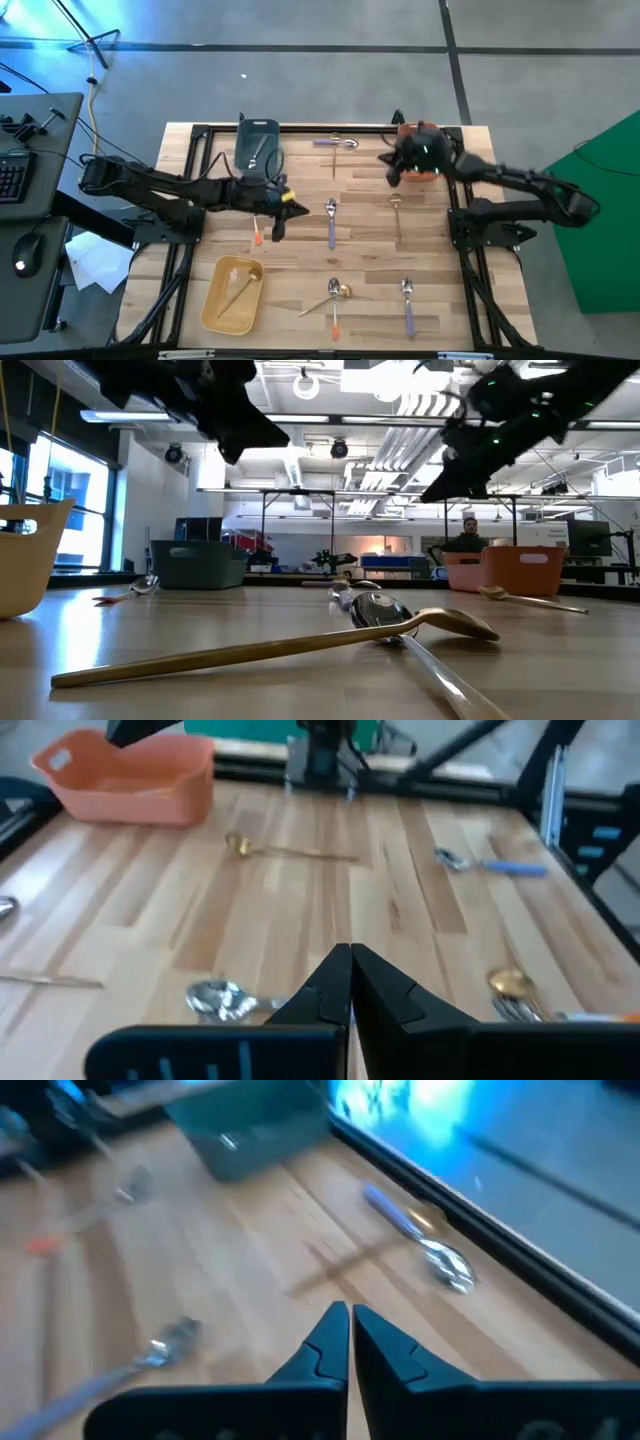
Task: Sort silverware by color (type)
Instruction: Put the bottom left gold spoon into the yellow bin
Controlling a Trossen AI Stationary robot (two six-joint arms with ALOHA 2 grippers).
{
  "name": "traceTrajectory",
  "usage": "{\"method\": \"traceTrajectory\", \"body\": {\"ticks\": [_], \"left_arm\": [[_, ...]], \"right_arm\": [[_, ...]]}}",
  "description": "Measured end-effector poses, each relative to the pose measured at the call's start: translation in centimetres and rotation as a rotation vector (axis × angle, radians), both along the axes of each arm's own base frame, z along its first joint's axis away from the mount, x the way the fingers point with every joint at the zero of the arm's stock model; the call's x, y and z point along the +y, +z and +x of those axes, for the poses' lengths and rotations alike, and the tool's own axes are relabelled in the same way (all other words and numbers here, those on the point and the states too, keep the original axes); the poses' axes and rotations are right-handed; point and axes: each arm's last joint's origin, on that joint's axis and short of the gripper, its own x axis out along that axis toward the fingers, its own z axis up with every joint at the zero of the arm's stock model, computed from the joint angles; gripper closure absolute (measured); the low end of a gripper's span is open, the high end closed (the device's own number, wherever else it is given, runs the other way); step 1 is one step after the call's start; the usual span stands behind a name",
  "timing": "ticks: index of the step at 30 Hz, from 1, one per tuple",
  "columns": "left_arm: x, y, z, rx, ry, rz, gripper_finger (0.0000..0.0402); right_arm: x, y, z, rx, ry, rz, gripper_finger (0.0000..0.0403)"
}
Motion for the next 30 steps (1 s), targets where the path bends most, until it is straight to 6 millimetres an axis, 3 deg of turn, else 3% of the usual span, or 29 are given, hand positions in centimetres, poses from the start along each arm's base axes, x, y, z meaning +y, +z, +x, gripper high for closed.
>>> {"method": "traceTrajectory", "body": {"ticks": [6, 11, 19, 30], "left_arm": [[-3.1, -0.3, 1.0, 0.098, 0.043, -0.032, 0.0401], [-6.0, -2.4, 3.2, 0.19, 0.049, -0.061, 0.0399], [-10.9, -5.4, 7.5, 0.374, 0.026, -0.094, 0.0348], [-18.4, -6.5, 10.6, 0.547, 0.029, -0.152, 0.0266]], "right_arm": [[4.8, -2.9, -0.8, -0.216, 0.046, -0.078, 0.0403], [7.4, -3.7, -0.9, -0.266, 0.134, -0.159, 0.0403], [8.7, -1.8, 0.0, -0.307, 0.225, -0.232, 0.0403], [9.8, -1.2, 0.3, -0.321, 0.289, -0.264, 0.0403]]}}
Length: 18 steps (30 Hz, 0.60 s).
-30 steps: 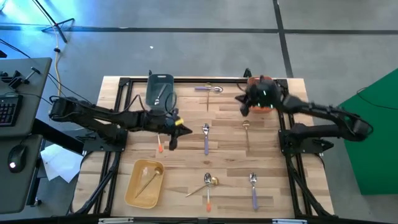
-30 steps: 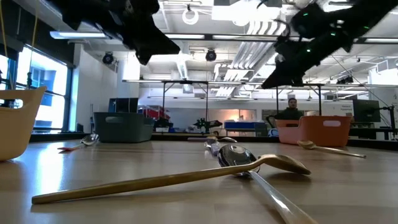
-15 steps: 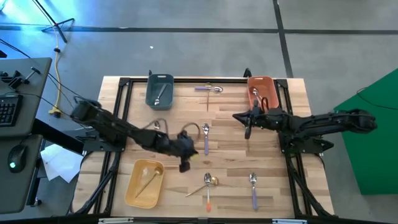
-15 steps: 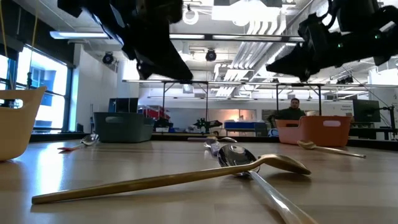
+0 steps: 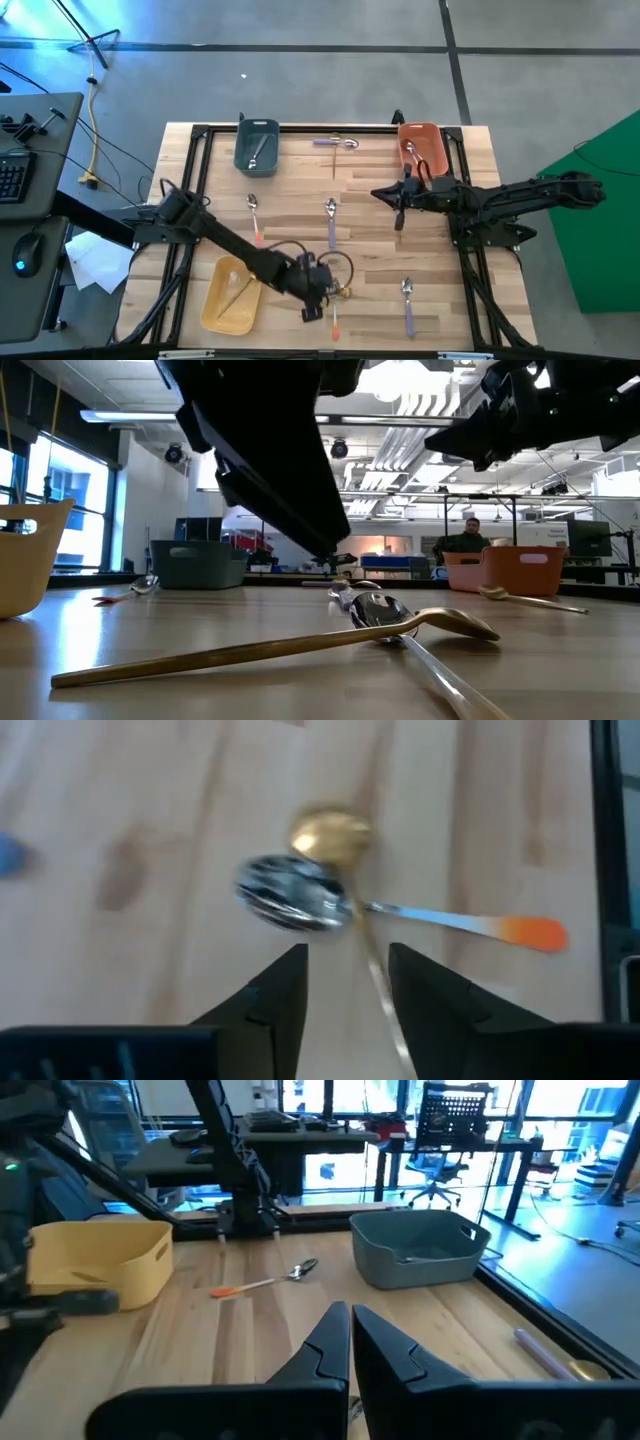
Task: Sort silverware by color (type)
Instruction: Put the bottom left gold spoon into the yellow bin
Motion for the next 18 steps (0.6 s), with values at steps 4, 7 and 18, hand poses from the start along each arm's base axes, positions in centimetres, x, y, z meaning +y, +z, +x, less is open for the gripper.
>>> {"method": "traceTrajectory", "body": {"ticks": [4, 7, 18], "left_arm": [[-1.3, -0.1, 0.7, -0.009, 0.04, -0.047, 0.0254], [-1.1, -1.0, 1.2, 0.028, 0.089, -0.059, 0.0255], [-1.5, -3.9, 1.4, 0.066, 0.184, -0.053, 0.0265]], "right_arm": [[-0.1, 0.1, 0.0, -0.012, -0.026, -0.003, 0.0403], [-0.1, 0.2, 0.0, -0.018, -0.027, -0.007, 0.0403], [-0.1, 0.2, 0.1, -0.021, -0.028, 0.0, 0.0403]]}}
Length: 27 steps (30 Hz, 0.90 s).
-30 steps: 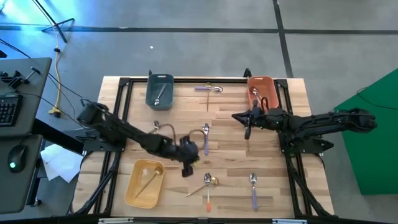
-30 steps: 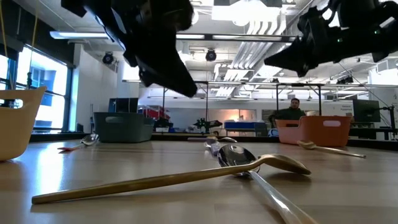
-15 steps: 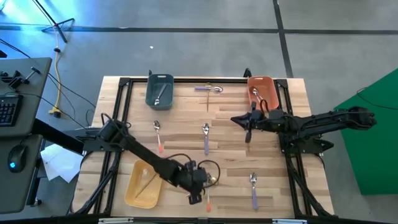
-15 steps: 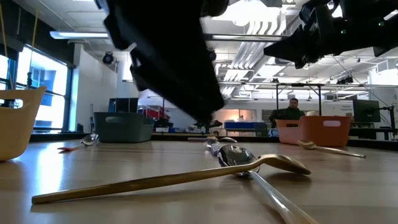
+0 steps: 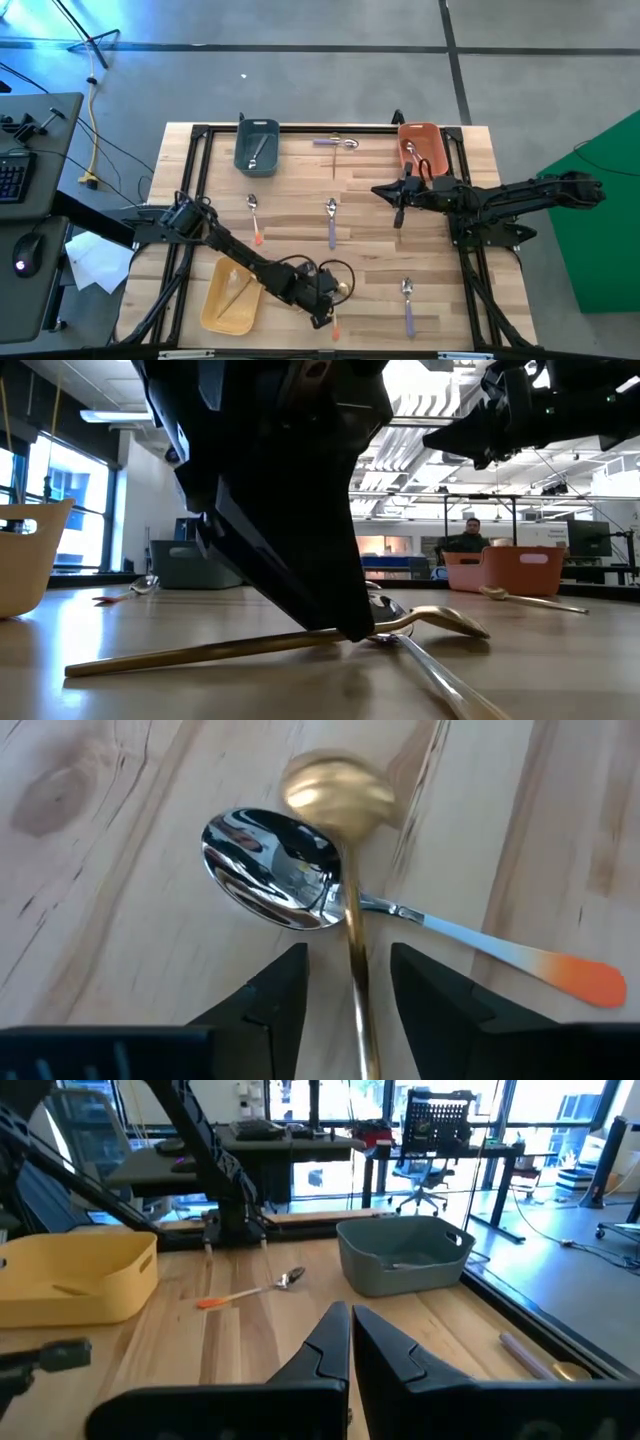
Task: Sort silverware by color (type)
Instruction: Put the bottom left gold spoon into the yellow bin
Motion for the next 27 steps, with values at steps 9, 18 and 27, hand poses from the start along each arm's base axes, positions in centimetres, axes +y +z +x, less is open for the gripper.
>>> {"method": "traceTrajectory", "body": {"ticks": [9, 18, 27], "left_arm": [[0.1, -0.2, -0.3, 0.04, -0.074, 0.043, 0.033], [0.2, -0.1, -0.7, 0.072, -0.138, 0.082, 0.0387], [1.9, 4.0, -1.9, 0.117, -0.167, 0.087, 0.0396]], "right_arm": [[0.0, 0.0, 0.0, -0.003, 0.0, -0.003, 0.0403], [0.0, 0.2, 0.0, -0.015, 0.002, -0.032, 0.0403], [0.0, 0.3, 0.0, -0.019, 0.002, -0.053, 0.0403]]}}
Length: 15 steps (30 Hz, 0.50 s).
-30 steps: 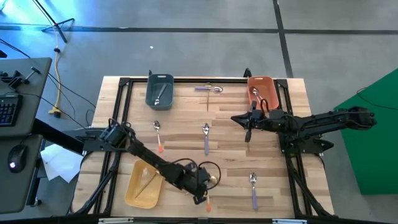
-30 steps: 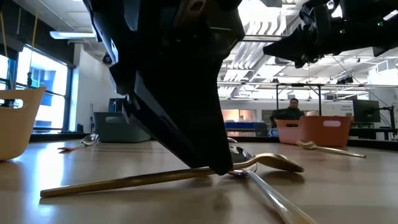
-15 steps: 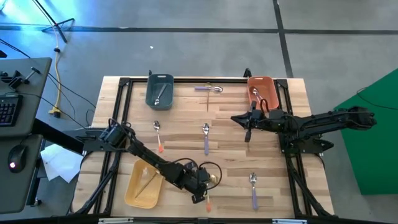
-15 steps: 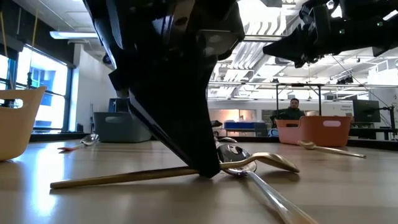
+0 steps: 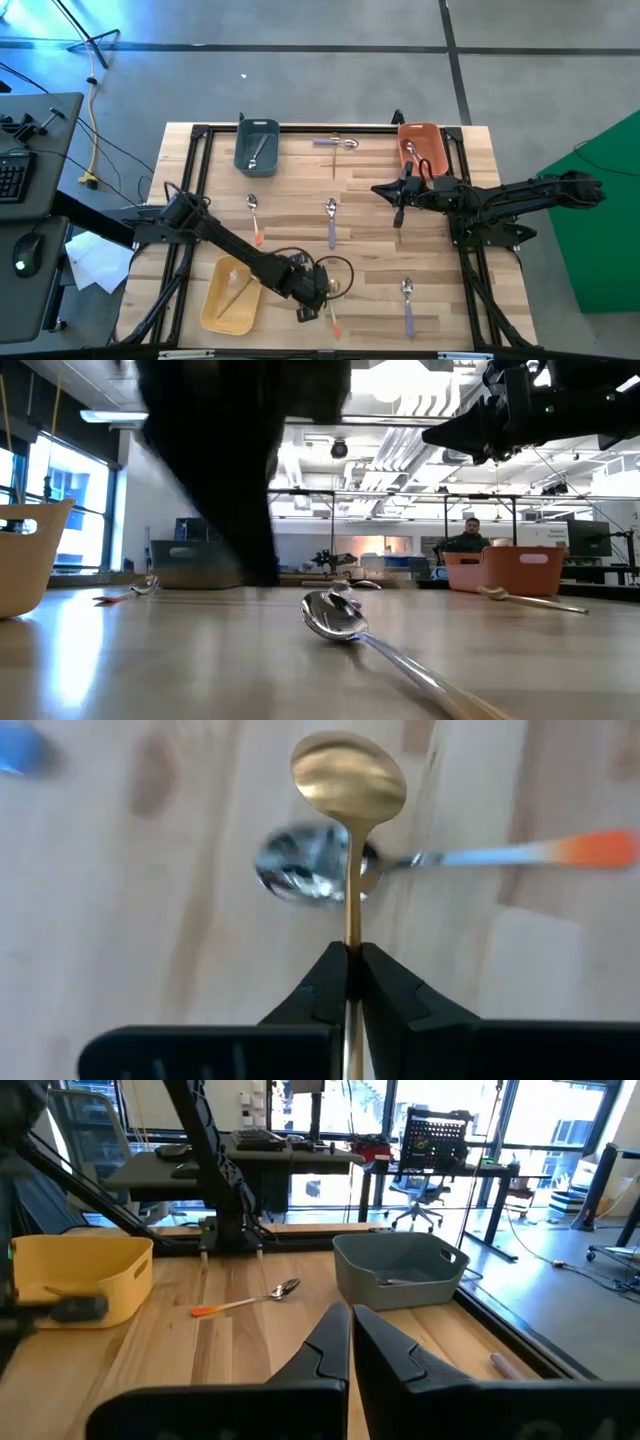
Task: Sort silverware by color (type)
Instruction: Put the bottom left gold spoon into the yellow bin
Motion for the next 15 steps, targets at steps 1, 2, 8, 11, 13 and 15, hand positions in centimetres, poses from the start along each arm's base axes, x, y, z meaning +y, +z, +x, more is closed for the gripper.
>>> {"method": "traceTrajectory", "body": {"ticks": [1, 2, 8, 11, 13, 15], "left_arm": [[0.2, 0.8, -0.1, -0.007, 0.0, -0.001, 0.0396], [0.4, 1.5, -0.4, -0.009, 0.002, 0.001, 0.0396], [1.4, 6.5, -2.8, -0.03, 0.079, -0.04, 0.0397], [1.1, 8.7, -5.1, -0.016, 0.156, -0.066, 0.0397], [0.7, 10.3, -6.9, -0.03, 0.233, -0.084, 0.0398], [0.3, 11.5, -8.8, -0.019, 0.31, -0.117, 0.0398]], "right_arm": [[0.0, 0.0, 0.0, -0.002, 0.0, -0.002, 0.0403], [0.0, 0.0, 0.0, -0.002, -0.001, -0.007, 0.0403], [0.0, 0.0, 0.0, -0.001, 0.0, -0.011, 0.0403], [0.0, 0.0, 0.0, 0.0, 0.0, -0.015, 0.0403], [0.0, 0.0, 0.0, 0.0, 0.0, -0.014, 0.0403], [0.0, 0.0, 0.0, 0.0, -0.001, -0.006, 0.0403]]}}
